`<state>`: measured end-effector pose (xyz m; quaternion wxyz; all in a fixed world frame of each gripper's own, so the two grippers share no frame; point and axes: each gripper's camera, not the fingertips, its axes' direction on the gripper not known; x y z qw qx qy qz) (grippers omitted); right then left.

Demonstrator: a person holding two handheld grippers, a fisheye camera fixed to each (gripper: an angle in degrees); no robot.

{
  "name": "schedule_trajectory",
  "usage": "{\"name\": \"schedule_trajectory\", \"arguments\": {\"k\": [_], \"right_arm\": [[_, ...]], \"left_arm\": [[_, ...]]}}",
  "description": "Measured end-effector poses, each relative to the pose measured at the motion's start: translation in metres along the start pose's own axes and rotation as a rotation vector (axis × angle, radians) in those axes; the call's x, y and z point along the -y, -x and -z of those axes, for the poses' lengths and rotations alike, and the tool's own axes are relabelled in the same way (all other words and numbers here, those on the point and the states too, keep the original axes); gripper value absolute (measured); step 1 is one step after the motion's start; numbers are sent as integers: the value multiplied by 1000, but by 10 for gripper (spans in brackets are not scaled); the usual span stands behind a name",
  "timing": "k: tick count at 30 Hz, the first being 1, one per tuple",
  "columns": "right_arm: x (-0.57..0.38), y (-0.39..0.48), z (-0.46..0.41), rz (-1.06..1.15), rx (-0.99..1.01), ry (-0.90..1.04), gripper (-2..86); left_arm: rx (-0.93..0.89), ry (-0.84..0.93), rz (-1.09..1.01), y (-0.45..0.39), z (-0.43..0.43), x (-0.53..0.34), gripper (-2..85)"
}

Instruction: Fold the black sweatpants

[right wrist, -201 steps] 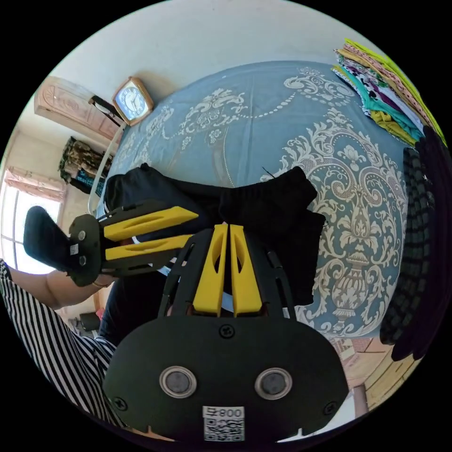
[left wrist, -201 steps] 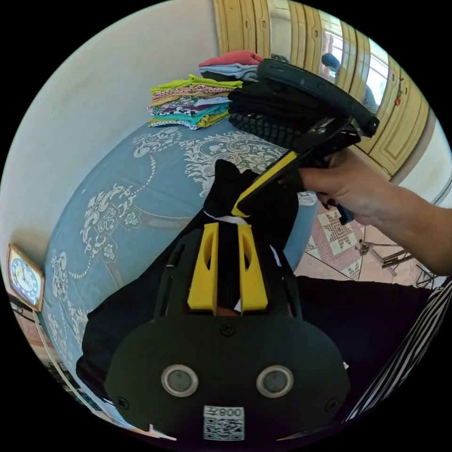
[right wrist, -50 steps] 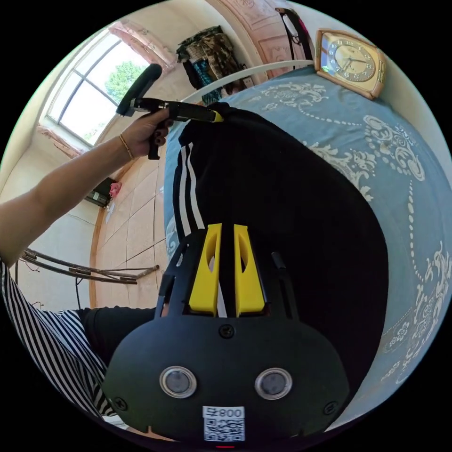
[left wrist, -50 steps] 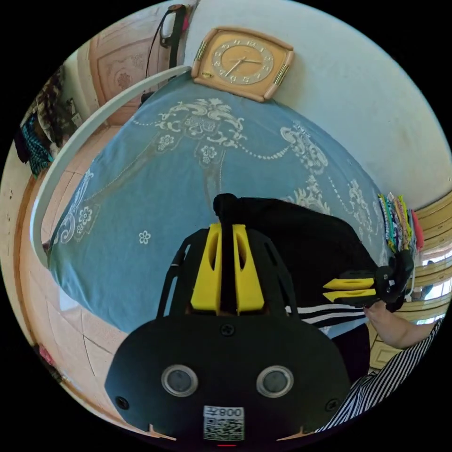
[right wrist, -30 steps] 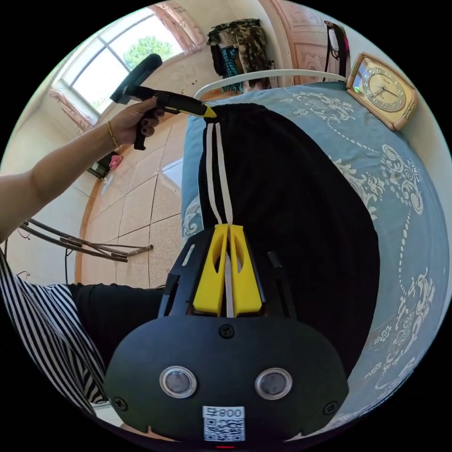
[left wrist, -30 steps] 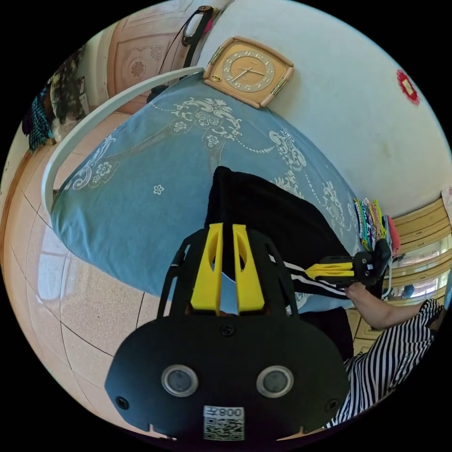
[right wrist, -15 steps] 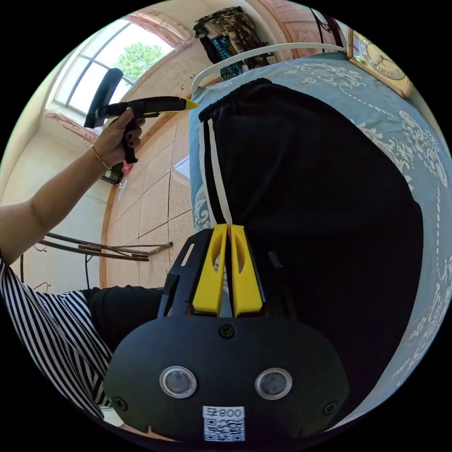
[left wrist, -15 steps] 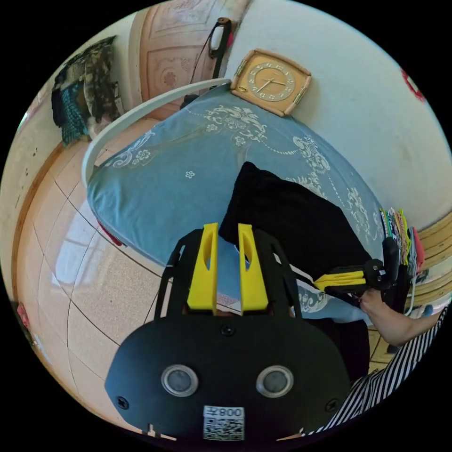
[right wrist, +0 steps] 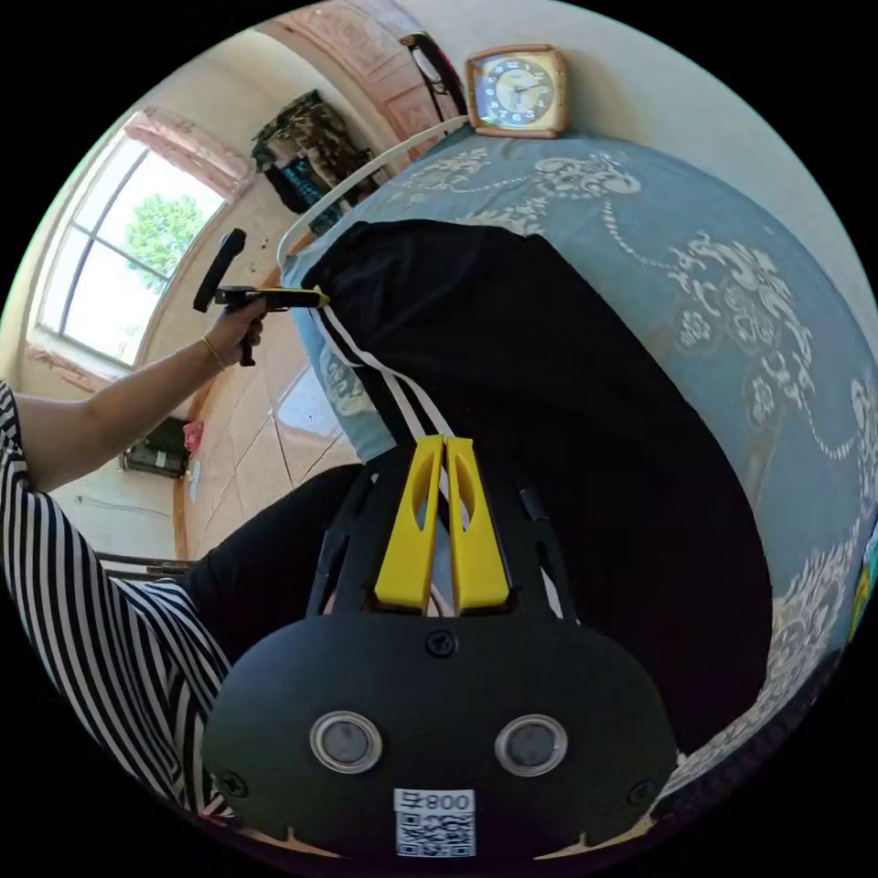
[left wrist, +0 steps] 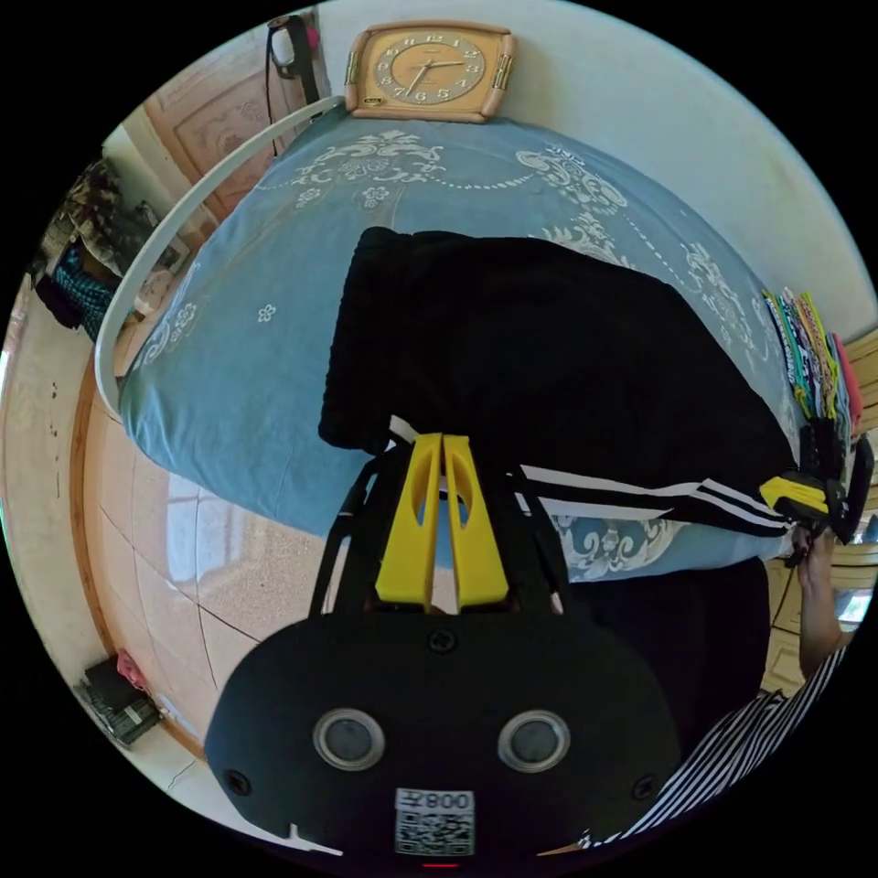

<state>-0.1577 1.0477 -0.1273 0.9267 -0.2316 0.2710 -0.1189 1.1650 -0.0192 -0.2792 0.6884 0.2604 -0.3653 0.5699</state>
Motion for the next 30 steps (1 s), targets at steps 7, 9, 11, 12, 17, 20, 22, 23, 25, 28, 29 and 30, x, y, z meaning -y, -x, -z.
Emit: {"name": "schedule_trajectory", "arguments": {"k": [7, 9, 11, 12, 17, 20, 22, 23, 25, 28, 29, 30], "right_arm": [[-94, -44, 19, -153, -8, 13, 3], [-107, -49, 31, -152, 12, 32, 3], [-132, -57, 54, -162, 34, 10, 4], [-141, -60, 61, -174, 41, -5, 4], [-262, -110, 138, -444, 94, -233, 18], [-345, -139, 174, -659, 81, -345, 39], [-387, -154, 190, -780, 65, -405, 59], [-410, -164, 198, -847, 72, -443, 66], [-435, -176, 209, -905, 101, -506, 76], [-456, -191, 224, -937, 108, -561, 86], [-460, -197, 228, -945, 102, -555, 90], [-463, -199, 230, -948, 102, -553, 91]], "left_arm": [[-4, -23, -17, -91, 9, 16, 2], [-16, -41, -60, -122, 14, 21, 3], [-45, -62, -116, -158, 19, 27, 4], [-76, -76, -161, -184, 21, 32, 5], [-256, -85, -457, -316, 15, 52, 20], [-366, -39, -656, -416, 0, 63, 40], [-427, -1, -800, -497, -14, 71, 56], [-438, 4, -834, -517, -17, 73, 59], [-469, 32, -961, -596, -31, 79, 72], [-480, 70, -1083, -687, -46, 90, 88], [-477, 75, -1104, -703, -49, 92, 91], [-469, 70, -1143, -733, -52, 96, 97]]}}
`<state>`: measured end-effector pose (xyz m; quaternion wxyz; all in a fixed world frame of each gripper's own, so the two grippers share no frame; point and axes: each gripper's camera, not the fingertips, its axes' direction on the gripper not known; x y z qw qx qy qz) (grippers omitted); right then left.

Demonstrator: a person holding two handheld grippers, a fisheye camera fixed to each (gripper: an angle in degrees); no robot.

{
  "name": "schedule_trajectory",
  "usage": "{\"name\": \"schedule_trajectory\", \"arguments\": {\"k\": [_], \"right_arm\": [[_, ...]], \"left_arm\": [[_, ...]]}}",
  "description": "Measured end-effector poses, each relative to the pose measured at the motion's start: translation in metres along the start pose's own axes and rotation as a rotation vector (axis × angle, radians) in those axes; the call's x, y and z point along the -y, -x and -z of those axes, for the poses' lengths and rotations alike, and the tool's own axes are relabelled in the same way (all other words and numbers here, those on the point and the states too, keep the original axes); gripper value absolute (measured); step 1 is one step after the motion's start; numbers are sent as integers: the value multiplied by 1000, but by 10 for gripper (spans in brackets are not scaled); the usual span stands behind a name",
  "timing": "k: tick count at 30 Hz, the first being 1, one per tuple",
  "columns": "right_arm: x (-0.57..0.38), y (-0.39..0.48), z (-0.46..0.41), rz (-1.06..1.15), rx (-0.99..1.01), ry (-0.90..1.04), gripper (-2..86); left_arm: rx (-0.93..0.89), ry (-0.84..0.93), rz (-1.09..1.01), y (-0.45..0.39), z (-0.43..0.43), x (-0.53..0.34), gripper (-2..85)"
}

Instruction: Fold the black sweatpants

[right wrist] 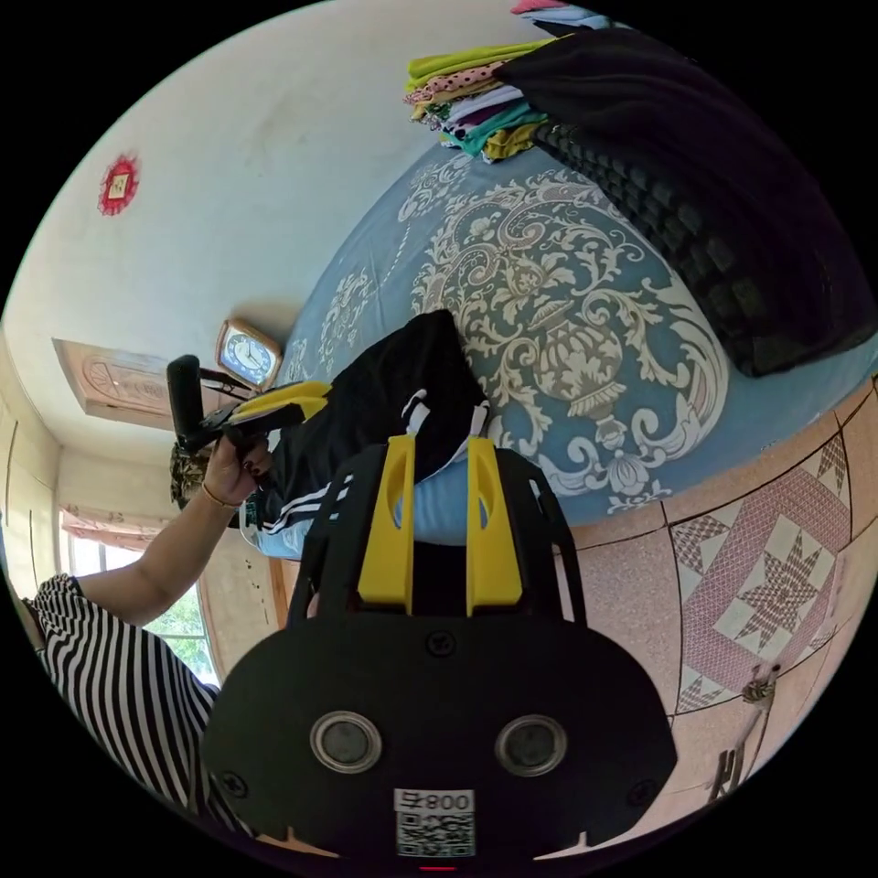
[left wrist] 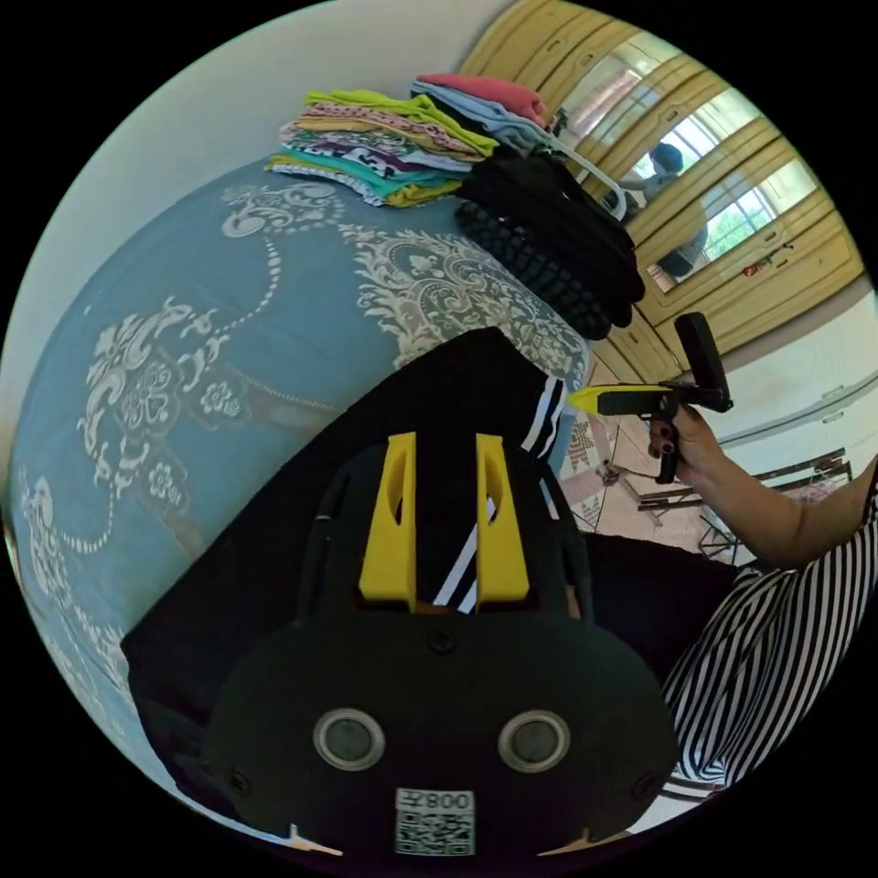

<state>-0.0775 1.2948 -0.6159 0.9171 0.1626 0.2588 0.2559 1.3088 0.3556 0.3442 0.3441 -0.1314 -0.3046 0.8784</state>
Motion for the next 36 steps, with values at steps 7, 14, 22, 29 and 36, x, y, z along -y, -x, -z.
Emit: {"name": "schedule_trajectory", "arguments": {"k": [7, 14, 22, 29, 36], "right_arm": [[3, -29, 32, -17, 22, -6, 105], [-3, -48, 65, -34, 26, -24, 118], [-2, -52, 71, -30, 7, -34, 133], [-5, -51, 80, -44, 38, 10, 80], [-19, -52, 112, -54, 128, -91, 69]], "left_arm": [[-2, 92, -120, -12, -69, 127, 128], [-26, 233, -204, -21, -127, 184, 121], [-148, 253, -145, -9, -152, 214, 70], [-138, 224, -151, -7, -148, 228, 34], [-206, 131, -193, -5, -121, 239, 28]]}}
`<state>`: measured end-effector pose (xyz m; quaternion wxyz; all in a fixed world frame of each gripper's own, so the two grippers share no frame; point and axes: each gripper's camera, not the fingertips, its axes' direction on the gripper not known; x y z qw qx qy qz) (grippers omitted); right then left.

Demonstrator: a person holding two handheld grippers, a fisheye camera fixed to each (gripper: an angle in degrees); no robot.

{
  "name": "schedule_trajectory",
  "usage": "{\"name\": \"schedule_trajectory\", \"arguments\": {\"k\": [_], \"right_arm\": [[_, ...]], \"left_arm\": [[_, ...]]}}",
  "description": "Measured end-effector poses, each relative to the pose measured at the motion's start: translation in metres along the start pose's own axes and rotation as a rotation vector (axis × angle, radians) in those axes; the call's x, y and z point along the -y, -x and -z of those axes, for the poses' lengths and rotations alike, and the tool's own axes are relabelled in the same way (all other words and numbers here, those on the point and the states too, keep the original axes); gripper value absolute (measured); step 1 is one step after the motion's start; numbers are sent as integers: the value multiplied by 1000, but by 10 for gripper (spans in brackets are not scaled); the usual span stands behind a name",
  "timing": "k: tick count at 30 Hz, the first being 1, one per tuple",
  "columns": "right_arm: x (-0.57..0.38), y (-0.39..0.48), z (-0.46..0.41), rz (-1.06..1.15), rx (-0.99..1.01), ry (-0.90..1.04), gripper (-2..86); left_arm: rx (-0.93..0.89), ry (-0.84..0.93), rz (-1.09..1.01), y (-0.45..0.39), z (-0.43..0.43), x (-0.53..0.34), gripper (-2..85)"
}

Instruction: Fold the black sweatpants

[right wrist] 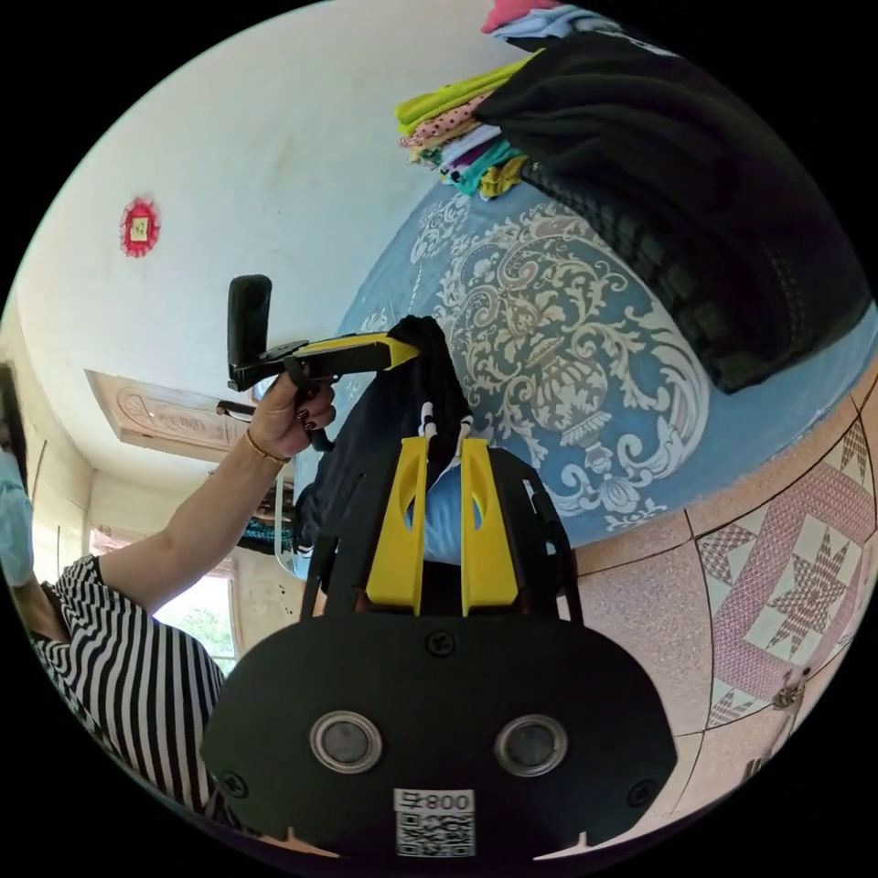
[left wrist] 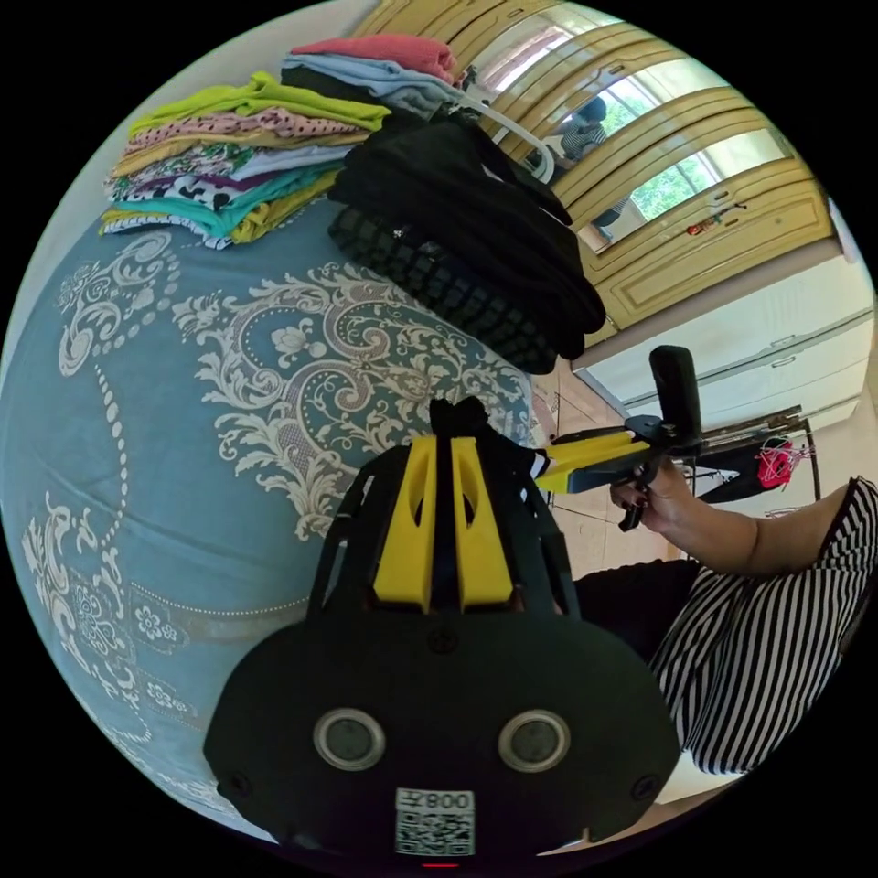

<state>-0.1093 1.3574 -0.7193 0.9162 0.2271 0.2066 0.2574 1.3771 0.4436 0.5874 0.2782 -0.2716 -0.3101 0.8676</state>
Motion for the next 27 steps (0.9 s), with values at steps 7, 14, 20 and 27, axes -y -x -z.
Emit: {"name": "schedule_trajectory", "arguments": {"k": [7, 14, 20, 27], "right_arm": [[-18, 17, -11, 16, 22, -21, 69], [-24, 98, -28, 249, 53, -21, 70], [-37, 173, -72, 423, 170, 40, 70], [-51, 243, -152, 544, 303, 170, 71]], "left_arm": [[-8, -10, 6, 10, 14, -25, 28], [-34, -108, -63, 18, 79, -78, 26], [-27, -178, -108, 26, 147, -160, 26], [15, -236, -33, 48, 212, -293, 27]]}}
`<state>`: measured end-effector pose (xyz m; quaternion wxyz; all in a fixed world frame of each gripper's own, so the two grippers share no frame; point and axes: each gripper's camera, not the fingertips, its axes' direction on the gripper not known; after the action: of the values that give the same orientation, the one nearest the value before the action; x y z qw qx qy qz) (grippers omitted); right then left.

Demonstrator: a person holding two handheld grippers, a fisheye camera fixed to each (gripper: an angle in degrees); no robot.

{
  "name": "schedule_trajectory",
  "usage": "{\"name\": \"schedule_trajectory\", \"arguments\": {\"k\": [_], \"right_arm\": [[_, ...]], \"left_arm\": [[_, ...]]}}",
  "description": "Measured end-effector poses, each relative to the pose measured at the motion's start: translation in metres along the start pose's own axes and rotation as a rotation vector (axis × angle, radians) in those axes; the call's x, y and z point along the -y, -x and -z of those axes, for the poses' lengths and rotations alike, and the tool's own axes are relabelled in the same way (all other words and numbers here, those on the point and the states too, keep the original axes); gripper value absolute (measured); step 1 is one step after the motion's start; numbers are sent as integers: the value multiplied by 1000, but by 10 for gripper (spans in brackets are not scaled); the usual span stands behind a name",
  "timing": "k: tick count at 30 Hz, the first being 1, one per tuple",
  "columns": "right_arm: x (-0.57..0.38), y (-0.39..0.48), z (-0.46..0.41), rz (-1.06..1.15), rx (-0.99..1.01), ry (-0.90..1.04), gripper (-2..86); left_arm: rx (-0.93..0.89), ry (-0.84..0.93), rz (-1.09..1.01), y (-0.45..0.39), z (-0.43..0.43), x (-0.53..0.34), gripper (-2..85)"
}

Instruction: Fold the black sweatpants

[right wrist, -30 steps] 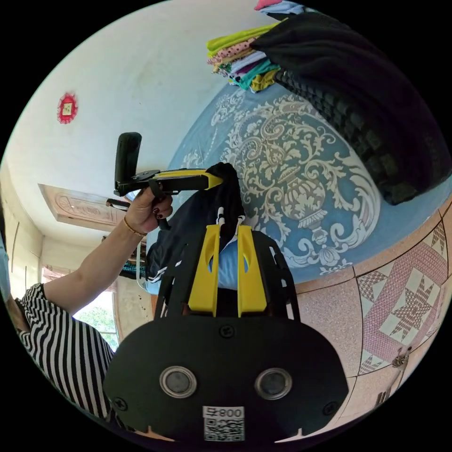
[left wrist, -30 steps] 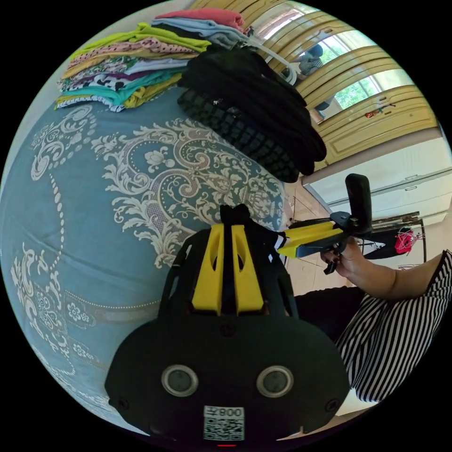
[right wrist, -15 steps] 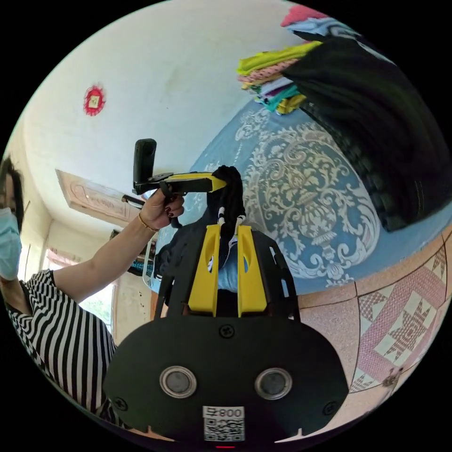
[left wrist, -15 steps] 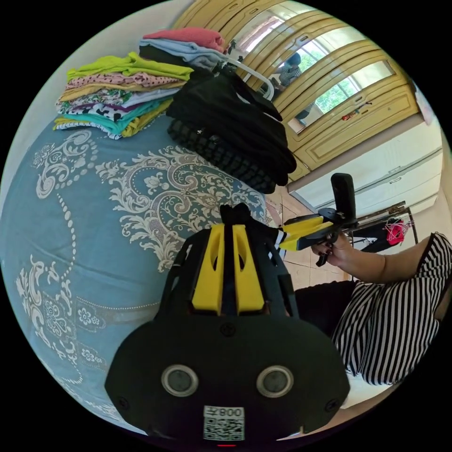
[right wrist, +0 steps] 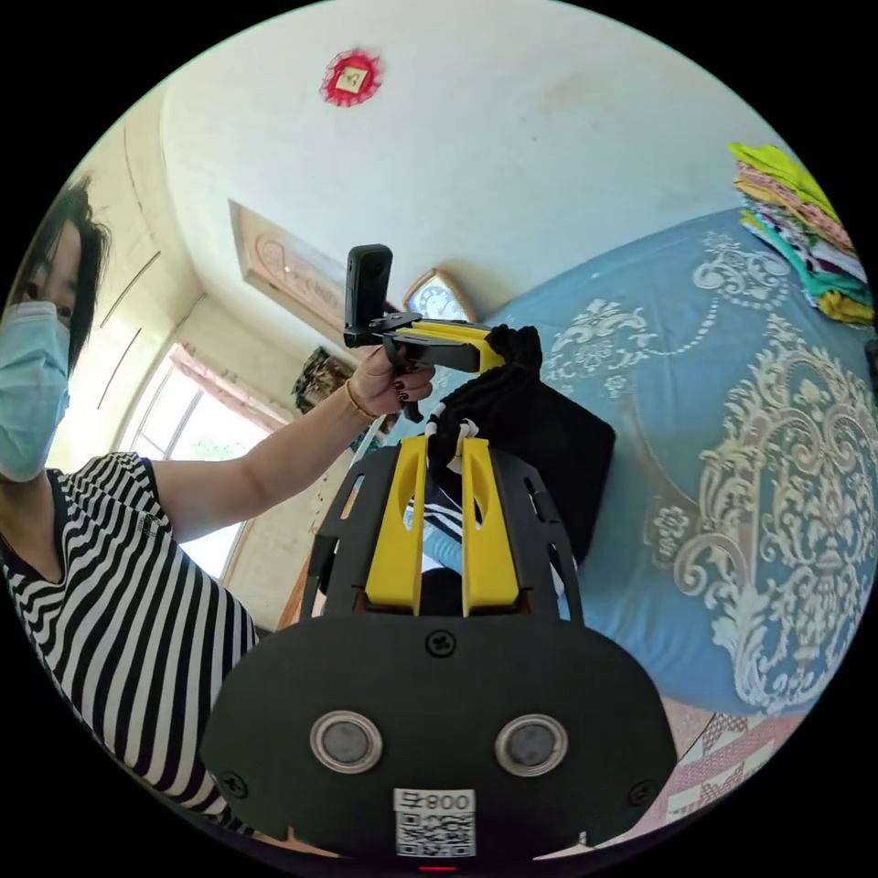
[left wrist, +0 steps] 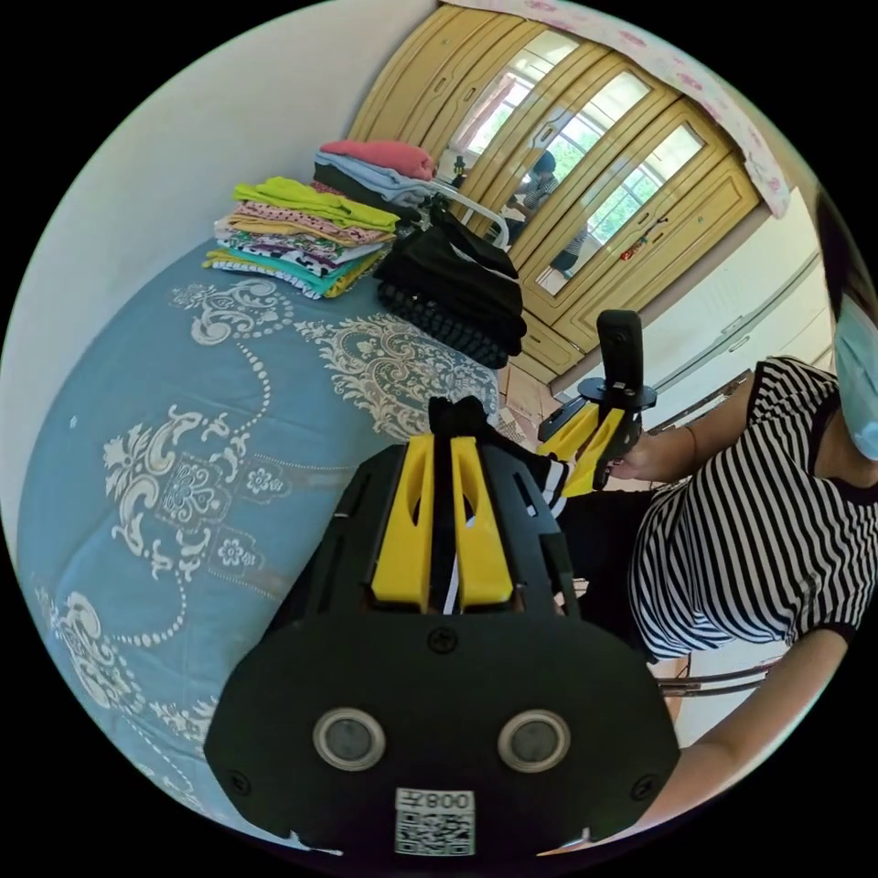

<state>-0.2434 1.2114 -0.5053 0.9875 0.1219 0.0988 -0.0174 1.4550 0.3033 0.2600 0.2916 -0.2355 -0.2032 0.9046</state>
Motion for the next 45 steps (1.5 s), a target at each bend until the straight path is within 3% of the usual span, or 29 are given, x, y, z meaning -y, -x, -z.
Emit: {"name": "schedule_trajectory", "arguments": {"k": [10, 20, 26, 32, 36, 39, 43, 45], "right_arm": [[38, 27, -181, 94, 120, 263, 71], [55, 34, -322, 126, 110, 473, 73], [59, 25, -384, 97, 105, 569, 74], [67, 20, -440, 102, 158, 689, 70], [77, 19, -449, 114, 175, 678, 72], [86, 14, -443, 108, 185, 661, 71], [108, 1, -413, 108, 152, 560, 69], [121, -8, -398, 135, 72, 525, 68]], "left_arm": [[48, -61, 282, 44, 86, -191, 27], [51, -93, 508, 65, 114, -337, 37], [137, -42, 653, 62, 121, -405, 51], [327, -166, 838, 26, 146, -470, 41], [391, -369, 855, -23, 159, -494, 33], [321, -464, 819, -49, 151, -501, 30], [322, -269, 901, -64, 115, -512, 24], [348, -269, 918, -75, 109, -523, 21]]}}
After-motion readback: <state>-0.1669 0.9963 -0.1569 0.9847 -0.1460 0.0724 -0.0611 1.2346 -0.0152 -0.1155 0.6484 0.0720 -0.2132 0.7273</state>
